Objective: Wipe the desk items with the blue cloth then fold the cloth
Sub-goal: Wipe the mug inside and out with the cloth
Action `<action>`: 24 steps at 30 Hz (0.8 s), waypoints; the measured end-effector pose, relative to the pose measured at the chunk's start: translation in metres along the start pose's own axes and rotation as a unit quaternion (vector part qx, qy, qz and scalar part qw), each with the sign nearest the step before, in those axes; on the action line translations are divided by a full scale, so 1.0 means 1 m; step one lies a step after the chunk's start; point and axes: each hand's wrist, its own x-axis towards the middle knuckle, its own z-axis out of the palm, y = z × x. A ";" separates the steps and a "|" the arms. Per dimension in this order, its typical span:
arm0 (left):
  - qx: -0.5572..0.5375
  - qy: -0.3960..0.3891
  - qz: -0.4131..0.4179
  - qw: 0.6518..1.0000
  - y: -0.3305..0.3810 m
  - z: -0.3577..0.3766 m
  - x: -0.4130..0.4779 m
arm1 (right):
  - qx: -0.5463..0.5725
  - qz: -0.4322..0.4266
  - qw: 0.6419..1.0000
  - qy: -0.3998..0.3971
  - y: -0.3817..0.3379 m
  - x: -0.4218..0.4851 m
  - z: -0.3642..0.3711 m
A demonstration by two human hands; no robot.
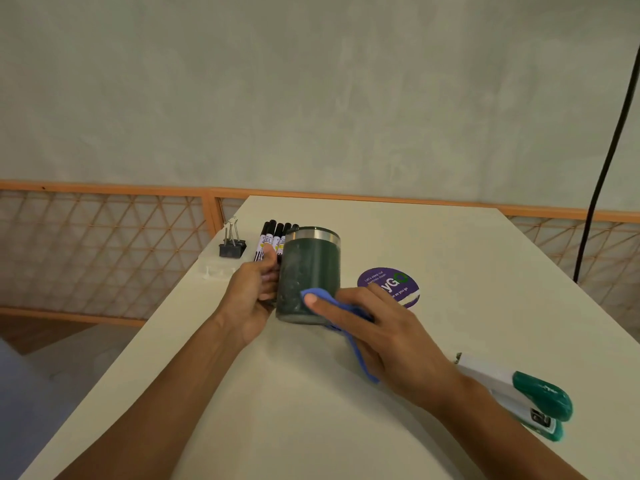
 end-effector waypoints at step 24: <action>0.007 0.009 0.005 1.000 0.002 0.003 -0.003 | -0.023 -0.014 0.999 0.031 0.002 0.000 0.015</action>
